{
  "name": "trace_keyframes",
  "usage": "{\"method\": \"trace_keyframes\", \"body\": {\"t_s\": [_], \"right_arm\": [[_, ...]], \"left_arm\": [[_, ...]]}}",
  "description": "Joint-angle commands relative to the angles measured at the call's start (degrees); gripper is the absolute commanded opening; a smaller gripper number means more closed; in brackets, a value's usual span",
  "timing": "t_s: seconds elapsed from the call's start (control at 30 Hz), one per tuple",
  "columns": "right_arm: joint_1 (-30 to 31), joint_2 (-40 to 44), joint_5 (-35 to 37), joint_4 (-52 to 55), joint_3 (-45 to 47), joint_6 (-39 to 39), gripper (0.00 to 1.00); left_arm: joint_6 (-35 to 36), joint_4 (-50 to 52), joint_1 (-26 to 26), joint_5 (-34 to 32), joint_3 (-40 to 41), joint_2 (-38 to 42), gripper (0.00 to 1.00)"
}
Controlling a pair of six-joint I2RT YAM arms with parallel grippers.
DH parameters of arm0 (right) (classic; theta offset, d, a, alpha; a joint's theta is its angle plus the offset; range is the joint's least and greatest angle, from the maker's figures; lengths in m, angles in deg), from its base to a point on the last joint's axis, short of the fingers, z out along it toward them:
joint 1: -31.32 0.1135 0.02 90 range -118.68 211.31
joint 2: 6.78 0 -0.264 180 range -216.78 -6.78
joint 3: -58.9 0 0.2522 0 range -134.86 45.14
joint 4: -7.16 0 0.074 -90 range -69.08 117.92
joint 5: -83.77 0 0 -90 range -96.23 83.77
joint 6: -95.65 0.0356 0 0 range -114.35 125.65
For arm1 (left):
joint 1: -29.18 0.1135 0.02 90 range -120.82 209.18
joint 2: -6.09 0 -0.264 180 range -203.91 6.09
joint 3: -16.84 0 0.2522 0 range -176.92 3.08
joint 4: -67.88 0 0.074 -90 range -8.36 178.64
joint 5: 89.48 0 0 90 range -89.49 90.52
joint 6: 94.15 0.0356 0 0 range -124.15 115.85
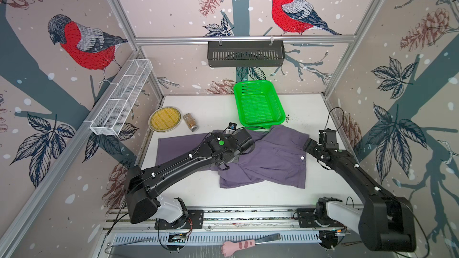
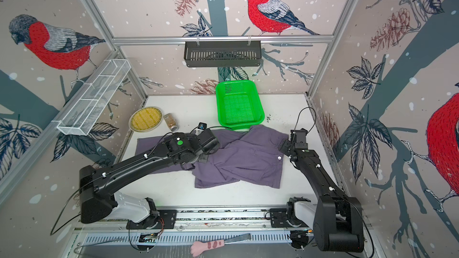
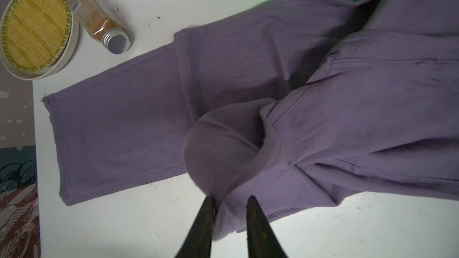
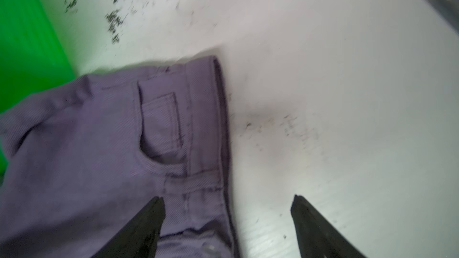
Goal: Fold and stack the trousers
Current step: Flatten out the trousers at the center of the table.
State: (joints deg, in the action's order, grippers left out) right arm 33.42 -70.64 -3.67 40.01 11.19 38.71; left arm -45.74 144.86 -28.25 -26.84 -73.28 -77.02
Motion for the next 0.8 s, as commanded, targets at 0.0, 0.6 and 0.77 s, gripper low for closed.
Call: {"method": "trace_keyframes", "body": {"t_s": [0.0, 0.6, 0.77], "right_arm": [[5.42, 2.98, -1.25, 7.88, 0.93, 4.44, 0.84], [27.03, 5.52, 3.09, 12.84, 12.37, 25.59, 0.78], [26.87, 5.76, 3.95, 11.68, 12.69, 25.61, 0.62]], "left_arm": [[-1.13, 0.14, 0.21, -2.81, 0.73, -1.32, 0.35], [-13.17, -9.25, 0.06, 20.18, 22.21, 22.07, 0.68], [-20.72, -16.56, -4.08, 24.67, 32.41, 23.0, 0.71]]}}
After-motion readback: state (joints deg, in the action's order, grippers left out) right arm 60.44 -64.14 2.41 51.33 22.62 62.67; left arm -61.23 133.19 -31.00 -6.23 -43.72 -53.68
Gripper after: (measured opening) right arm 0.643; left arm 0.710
